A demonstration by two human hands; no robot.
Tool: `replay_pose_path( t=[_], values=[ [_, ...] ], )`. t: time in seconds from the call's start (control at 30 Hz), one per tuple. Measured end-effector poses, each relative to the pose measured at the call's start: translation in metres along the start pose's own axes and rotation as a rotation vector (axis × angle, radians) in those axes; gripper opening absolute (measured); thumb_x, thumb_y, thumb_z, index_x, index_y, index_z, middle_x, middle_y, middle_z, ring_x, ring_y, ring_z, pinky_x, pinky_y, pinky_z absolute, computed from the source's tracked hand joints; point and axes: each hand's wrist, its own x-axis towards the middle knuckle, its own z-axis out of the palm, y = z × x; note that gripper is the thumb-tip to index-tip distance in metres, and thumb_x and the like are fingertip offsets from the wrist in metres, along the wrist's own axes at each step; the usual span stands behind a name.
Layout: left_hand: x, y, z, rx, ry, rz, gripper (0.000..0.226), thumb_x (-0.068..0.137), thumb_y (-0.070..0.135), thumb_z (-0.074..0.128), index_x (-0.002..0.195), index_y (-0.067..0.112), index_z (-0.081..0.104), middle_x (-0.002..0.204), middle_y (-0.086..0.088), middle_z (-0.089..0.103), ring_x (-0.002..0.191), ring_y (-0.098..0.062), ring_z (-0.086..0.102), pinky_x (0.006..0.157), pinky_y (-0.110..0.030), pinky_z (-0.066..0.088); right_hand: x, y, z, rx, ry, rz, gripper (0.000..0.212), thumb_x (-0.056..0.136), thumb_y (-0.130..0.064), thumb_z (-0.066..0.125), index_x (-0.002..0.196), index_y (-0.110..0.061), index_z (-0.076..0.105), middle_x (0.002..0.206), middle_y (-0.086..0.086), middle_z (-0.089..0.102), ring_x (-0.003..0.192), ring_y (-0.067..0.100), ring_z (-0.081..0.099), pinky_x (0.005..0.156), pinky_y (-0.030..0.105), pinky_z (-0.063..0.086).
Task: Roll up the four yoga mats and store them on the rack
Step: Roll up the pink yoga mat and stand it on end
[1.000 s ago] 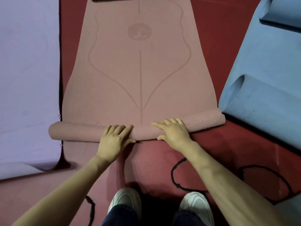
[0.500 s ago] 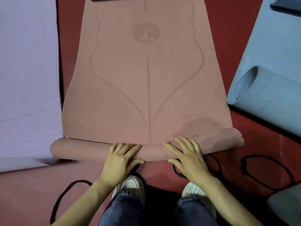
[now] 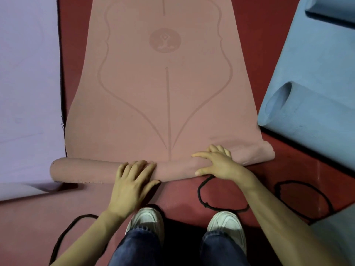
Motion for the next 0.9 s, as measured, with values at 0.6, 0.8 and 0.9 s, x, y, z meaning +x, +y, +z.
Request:
replay_pose_path(
  t=[0.6, 0.8, 0.9],
  values=[
    [0.056, -0.040, -0.014, -0.251, -0.361, -0.109, 0.078, 0.075, 0.085, 0.027, 0.123, 0.035, 0.061, 0.115, 0.013, 0.062, 0.105, -0.011, 0.054, 0.093, -0.031, 0.038, 0.005, 0.000, 0.034, -0.174, 0.443, -0.119, 0.062, 0.071, -0.072, 0.045, 0.121, -0.038, 0.058, 0.113, -0.002, 0.052, 0.111, 0.013, 0.044, 0.108, 0.031, 0.004],
    [0.026, -0.007, 0.001, -0.054, 0.009, -0.110, 0.047, 0.100, 0.044, 0.033, 0.123, 0.015, 0.063, 0.116, -0.005, 0.061, 0.106, -0.023, 0.054, 0.100, -0.041, 0.035, 0.018, -0.006, 0.007, -0.126, 0.322, -0.120, 0.063, 0.071, -0.074, 0.054, 0.128, -0.046, 0.050, 0.116, -0.010, 0.044, 0.120, 0.007, 0.038, 0.106, 0.026, 0.003],
    [0.024, -0.005, 0.003, -0.047, -0.031, -0.135, 0.055, 0.092, 0.052, 0.041, 0.128, 0.014, 0.059, 0.122, -0.006, 0.057, 0.117, -0.025, 0.049, 0.107, -0.042, 0.029, 0.022, -0.005, 0.002, -0.123, 0.272, -0.100, 0.061, 0.074, -0.069, 0.058, 0.129, -0.046, 0.049, 0.117, -0.010, 0.043, 0.120, 0.007, 0.037, 0.107, 0.027, 0.004]
  ],
)
